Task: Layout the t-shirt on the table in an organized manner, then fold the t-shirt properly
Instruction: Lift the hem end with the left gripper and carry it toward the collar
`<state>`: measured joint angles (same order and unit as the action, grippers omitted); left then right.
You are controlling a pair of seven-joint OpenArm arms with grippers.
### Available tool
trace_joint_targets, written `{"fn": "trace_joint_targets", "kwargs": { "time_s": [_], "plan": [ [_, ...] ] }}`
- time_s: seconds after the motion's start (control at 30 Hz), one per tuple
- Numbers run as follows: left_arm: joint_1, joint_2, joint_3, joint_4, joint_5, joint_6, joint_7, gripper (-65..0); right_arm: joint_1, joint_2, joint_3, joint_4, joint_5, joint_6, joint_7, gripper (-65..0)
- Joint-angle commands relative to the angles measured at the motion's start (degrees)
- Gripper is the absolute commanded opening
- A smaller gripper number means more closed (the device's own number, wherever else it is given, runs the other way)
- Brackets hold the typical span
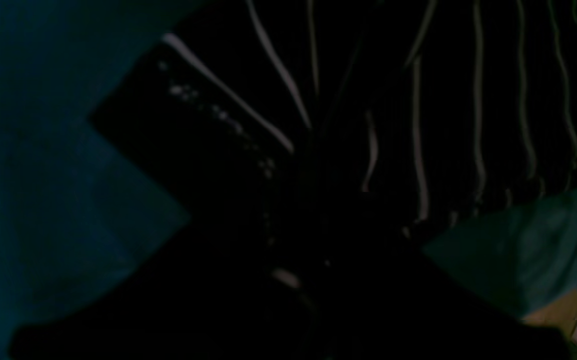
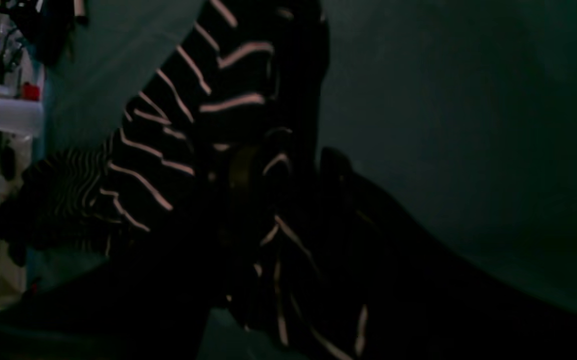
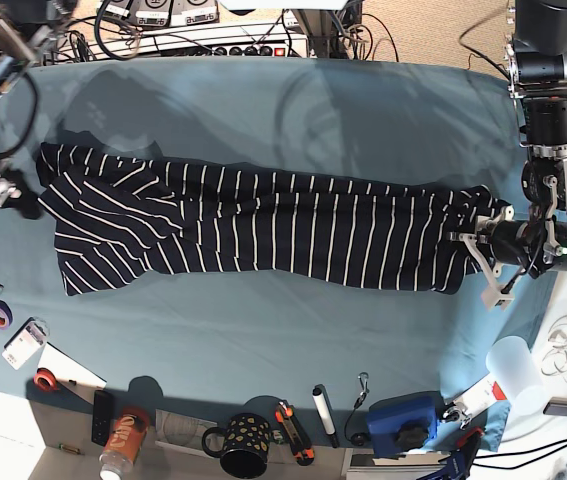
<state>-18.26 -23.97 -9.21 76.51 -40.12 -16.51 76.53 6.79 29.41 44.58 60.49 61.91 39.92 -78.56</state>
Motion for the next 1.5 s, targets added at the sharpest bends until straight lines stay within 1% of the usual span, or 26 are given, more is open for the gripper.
{"fn": "trace_joint_targets", "kwargs": {
  "time_s": [0.0, 0.07, 0.13, 0.2, 0.3, 0.37, 0.43, 0.53, 0.6, 0.73, 0.8, 0.93, 1.03, 1.13, 1.2, 1.23, 1.33, 1.47],
  "plan": [
    [-1.5, -0.5, -0.3, 2.6, -2.6, -1.7, -0.4, -65.0, 0.8, 1.3, 0.4, 1.0, 1.5, 0.1, 1.1, -45.3],
    [-1.2, 0.0, -0.3, 6.3, -5.5, -3.4, 0.0, -65.0, 0.9, 0.9, 0.4, 1.0, 1.5, 0.1, 1.3, -45.3],
    [-0.6, 1.0, -0.3, 10.8, -7.1, -5.1, -0.1, -65.0, 0.9, 0.9, 0.4, 1.0, 1.5, 0.1, 1.9, -45.3],
    [0.5, 2.1, -0.3, 15.4, -7.0, -6.1, -0.1, -65.0, 0.9, 1.0, 0.4, 1.0, 1.4, 0.1, 2.4, -45.3],
    [3.9, 4.3, -0.1, 21.4, -4.9, -6.0, -0.8, -65.0, 0.9, 0.9, 0.4, 1.0, 1.3, 0.1, 2.4, -45.3],
    [6.7, 5.9, 1.7, 24.9, -1.8, -5.1, -1.7, -65.0, 0.9, 0.9, 0.4, 1.0, 0.7, 0.1, 2.5, -45.3],
    [9.3, 7.4, 5.2, 28.4, 2.2, -3.6, -3.2, -65.0, 0.9, 0.9, 0.4, 1.0, 0.0, 0.1, 2.9, -45.3],
    [11.5, 9.9, 13.4, 32.9, 11.5, -1.2, -6.8, -65.0, 0.9, 0.9, 0.4, 1.0, -0.3, 0.1, 3.8, -45.3],
    [11.4, 12.1, 18.8, 34.3, 18.6, 1.4, -9.5, -65.0, 1.0, 0.9, 0.4, 1.0, -0.3, 0.1, 3.9, -45.3],
    [7.8, 18.4, 27.1, 33.9, 32.0, 7.2, -10.8, -65.0, 1.0, 0.9, 0.4, 1.0, -0.5, 0.1, 4.0, -45.3],
    [6.0, 21.4, 30.1, 33.0, 36.5, 9.4, -11.3, -65.0, 1.0, 0.9, 0.4, 1.0, -0.6, 0.1, 4.0, -45.3],
    [3.4, 26.7, 35.5, 27.1, 40.7, 9.7, -11.6, -65.0, 1.0, 0.9, 0.4, 1.0, -1.4, 0.1, 4.0, -45.3],
    [1.7, 29.7, 38.8, 20.6, 45.0, 9.7, -11.4, -65.0, 1.0, 0.9, 0.4, 1.0, -1.4, 0.1, 4.0, -45.3],
    [0.1, 31.6, 40.8, 15.1, 48.6, 9.7, -11.4, -65.0, 1.0, 0.9, 0.4, 1.0, -1.4, 0.1, 4.1, -45.3],
    [-0.8, 32.5, 41.4, 13.1, 49.4, 11.4, -11.4, -65.0, 1.0, 0.9, 0.4, 1.0, -1.4, 0.1, 4.1, -45.3],
    [-1.1, 33.0, 41.3, 12.7, 49.5, 12.3, -11.4, -65.0, 1.0, 0.9, 0.4, 1.0, -1.4, 0.1, 4.1, -45.3],
    [-2.3, 33.0, 42.1, 12.7, 48.5, 14.1, -11.4, -65.0, 1.0, 0.9, 0.4, 1.0, -1.3, 0.1, 4.4, -45.3],
    [-2.9, 33.0, 44.3, 12.7, 47.5, 14.2, -12.2, -65.0, 1.0, 0.9, 0.4, 1.0, -1.4, 0.1, 5.1, -45.3]
  ]
}}
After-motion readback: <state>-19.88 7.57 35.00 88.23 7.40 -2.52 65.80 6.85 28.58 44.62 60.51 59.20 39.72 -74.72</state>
